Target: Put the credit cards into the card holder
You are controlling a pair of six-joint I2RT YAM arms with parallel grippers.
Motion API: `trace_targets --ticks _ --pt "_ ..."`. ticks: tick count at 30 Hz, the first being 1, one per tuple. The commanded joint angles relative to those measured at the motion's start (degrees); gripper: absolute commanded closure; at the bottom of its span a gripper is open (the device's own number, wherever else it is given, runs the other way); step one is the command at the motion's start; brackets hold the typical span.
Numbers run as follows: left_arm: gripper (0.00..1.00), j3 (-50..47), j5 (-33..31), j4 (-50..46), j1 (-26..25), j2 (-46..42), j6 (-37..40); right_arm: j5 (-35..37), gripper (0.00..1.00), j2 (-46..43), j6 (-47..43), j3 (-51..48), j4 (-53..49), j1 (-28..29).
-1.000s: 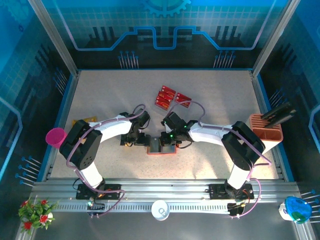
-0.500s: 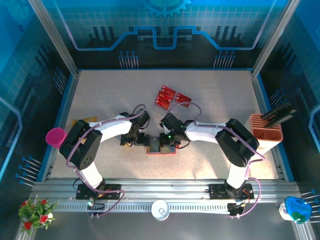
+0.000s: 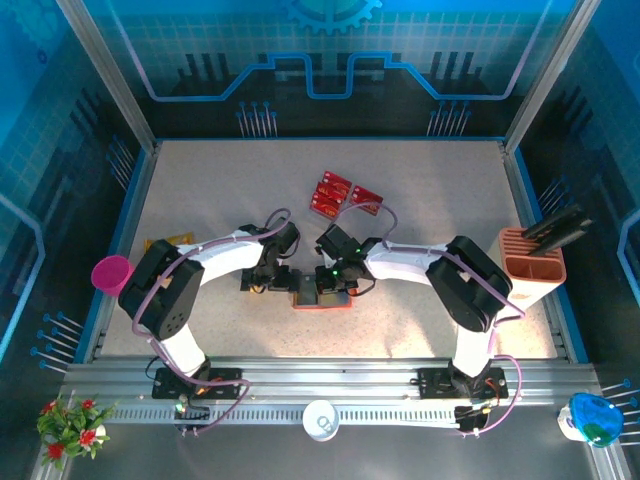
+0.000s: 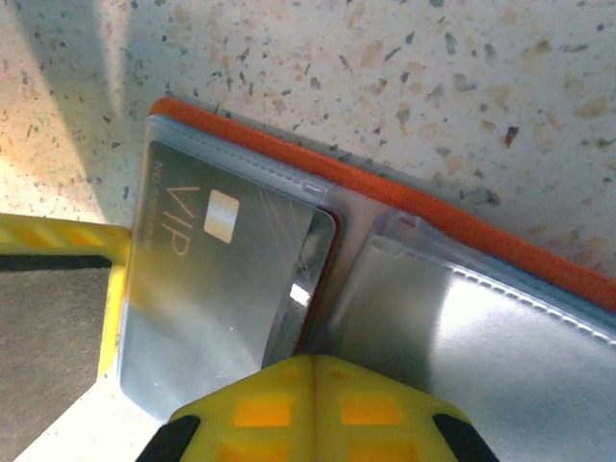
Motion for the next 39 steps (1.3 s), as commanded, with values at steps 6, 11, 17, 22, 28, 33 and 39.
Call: trace_targets --ticks 6,11,17,22,28,33,39 --pt "0.01 6.1 5.5 -2.8 0.0 -4.0 -1.2 -0.1 0.79 -12.3 0.0 -4.6 -2.9 -3.2" --pt "0.01 9.2 11.4 -0.3 1.3 -3.9 -3.2 -0.7 0.86 -13.3 0.1 -9.4 -0.7 -4.2" --pt "0.01 9.2 19.1 5.6 2.9 -1.1 -5.6 -0.4 0.92 -10.3 0.9 -13.5 4.3 -5.0" --pt "0.01 8.5 22.2 7.8 2.9 0.9 -5.1 0.2 0.94 -8.7 1.1 -15.4 4.9 -5.6" --pt "0.01 7.0 23.8 9.7 2.8 2.3 -5.2 0.4 0.96 -8.6 1.0 -17.0 4.7 -6.1" --pt "0.01 6.2 23.6 9.7 2.4 3.3 -4.7 0.3 0.96 -8.3 1.0 -17.2 4.8 -6.1" --pt "0.01 5.4 24.1 10.6 1.0 4.7 -4.4 0.2 0.96 -7.9 1.1 -17.3 5.0 -6.1"
